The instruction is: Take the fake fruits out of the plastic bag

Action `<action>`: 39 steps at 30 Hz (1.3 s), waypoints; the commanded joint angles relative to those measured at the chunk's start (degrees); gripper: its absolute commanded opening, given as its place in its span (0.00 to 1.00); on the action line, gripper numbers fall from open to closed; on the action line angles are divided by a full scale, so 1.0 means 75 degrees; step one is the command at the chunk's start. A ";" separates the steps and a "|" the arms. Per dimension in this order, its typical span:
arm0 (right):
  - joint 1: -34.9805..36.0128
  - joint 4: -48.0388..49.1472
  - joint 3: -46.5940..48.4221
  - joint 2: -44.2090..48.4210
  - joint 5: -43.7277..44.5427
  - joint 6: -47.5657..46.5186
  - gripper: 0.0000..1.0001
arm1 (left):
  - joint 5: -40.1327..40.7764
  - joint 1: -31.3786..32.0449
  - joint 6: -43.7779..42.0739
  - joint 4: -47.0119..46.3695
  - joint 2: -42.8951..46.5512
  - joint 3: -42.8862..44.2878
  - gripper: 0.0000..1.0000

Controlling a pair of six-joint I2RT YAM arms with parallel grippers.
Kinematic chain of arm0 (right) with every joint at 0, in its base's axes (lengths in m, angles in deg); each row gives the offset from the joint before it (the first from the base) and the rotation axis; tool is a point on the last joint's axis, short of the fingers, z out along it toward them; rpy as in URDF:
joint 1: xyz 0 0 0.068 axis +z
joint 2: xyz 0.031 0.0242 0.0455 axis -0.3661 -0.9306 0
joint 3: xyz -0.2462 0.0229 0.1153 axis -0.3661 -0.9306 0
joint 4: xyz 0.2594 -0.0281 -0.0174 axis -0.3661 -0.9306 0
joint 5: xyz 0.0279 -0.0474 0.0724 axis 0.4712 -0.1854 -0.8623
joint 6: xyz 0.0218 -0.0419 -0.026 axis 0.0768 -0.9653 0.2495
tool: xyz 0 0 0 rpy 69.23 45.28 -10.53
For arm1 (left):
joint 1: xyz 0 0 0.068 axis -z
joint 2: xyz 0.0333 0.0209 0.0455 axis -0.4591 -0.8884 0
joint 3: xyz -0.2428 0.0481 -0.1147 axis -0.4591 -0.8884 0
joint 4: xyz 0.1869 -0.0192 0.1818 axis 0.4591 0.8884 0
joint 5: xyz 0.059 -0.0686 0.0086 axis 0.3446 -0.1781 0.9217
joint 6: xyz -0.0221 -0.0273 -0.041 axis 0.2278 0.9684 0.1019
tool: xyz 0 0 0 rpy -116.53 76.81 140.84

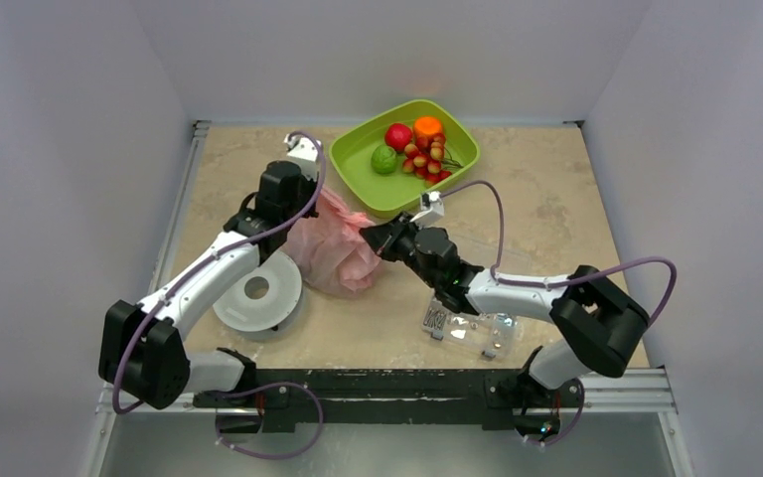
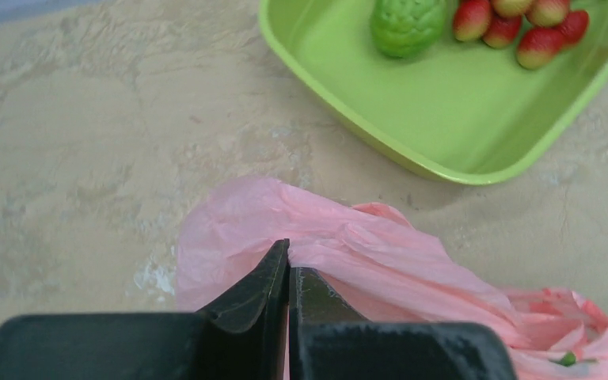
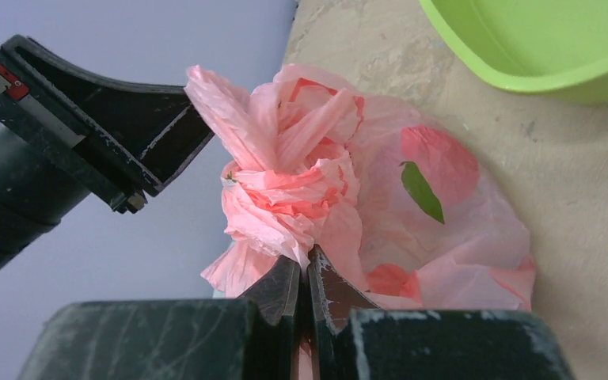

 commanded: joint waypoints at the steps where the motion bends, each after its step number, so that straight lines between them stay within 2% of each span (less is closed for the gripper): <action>1: -0.0001 0.0438 -0.0283 -0.0131 0.0246 0.1786 0.00 | 0.1913 -0.0185 0.3174 0.0689 0.0310 0.0325 0.00; 3: -0.0001 0.0569 -0.0557 -0.0184 0.0223 0.2218 0.00 | 0.1727 -0.0333 0.3872 0.1043 0.0318 0.0435 0.00; 6: 0.0011 0.0678 -0.0821 -0.0271 0.0087 0.2246 0.00 | 0.1540 -0.0493 0.4168 0.1358 0.0282 0.0615 0.00; 9: 0.0031 -0.0032 -0.0491 -0.0253 -0.0100 0.0715 0.02 | 0.1413 -0.0573 0.3737 0.1451 0.0199 0.0831 0.00; 11: 0.0046 -0.1435 0.0170 -0.0210 0.0018 -0.0774 0.14 | 0.1348 -0.0573 0.3405 0.1335 0.0227 0.0801 0.00; 13: 0.0061 -0.2562 0.0865 -0.0170 -0.0027 -0.2564 0.20 | 0.1129 -0.0573 0.3274 0.1194 0.0284 0.0749 0.00; 15: 0.0215 -0.3019 0.1261 -0.0073 0.0054 -0.4203 0.34 | 0.0810 -0.0574 0.3291 0.1069 0.0356 0.0723 0.00; 17: 0.0412 -0.3661 0.1742 -0.0018 0.0369 -0.5286 0.45 | 0.0486 -0.0574 0.3383 0.1044 0.0350 0.0749 0.00; 20: 0.0707 -0.3835 0.2248 -0.0033 0.0937 -0.6490 0.62 | 0.0380 -0.0561 0.3494 0.1085 0.0306 0.0767 0.00; 23: 0.0870 -0.3727 0.2843 -0.0386 0.1359 -0.7419 0.68 | 0.0322 -0.0562 0.3455 0.1041 0.0267 0.0756 0.00; 26: 0.1101 -0.3019 0.3169 -0.0951 0.2323 -0.8343 0.67 | 0.0343 -0.0561 0.3436 0.1056 0.0230 0.0755 0.00; 33: 0.1623 -0.2286 0.3944 -0.2122 0.4204 -0.9935 0.44 | 0.0695 -0.0564 0.3339 0.1165 0.0229 0.0823 0.00; 36: 0.1764 -0.2063 0.3668 -0.1813 0.4684 -0.9656 0.32 | 0.0921 -0.0561 0.3236 0.1204 0.0264 0.0849 0.00; 39: 0.1770 -0.2146 0.2959 -0.0824 0.4621 -0.8159 0.24 | 0.1191 -0.0564 0.3193 0.1237 0.0261 0.0839 0.00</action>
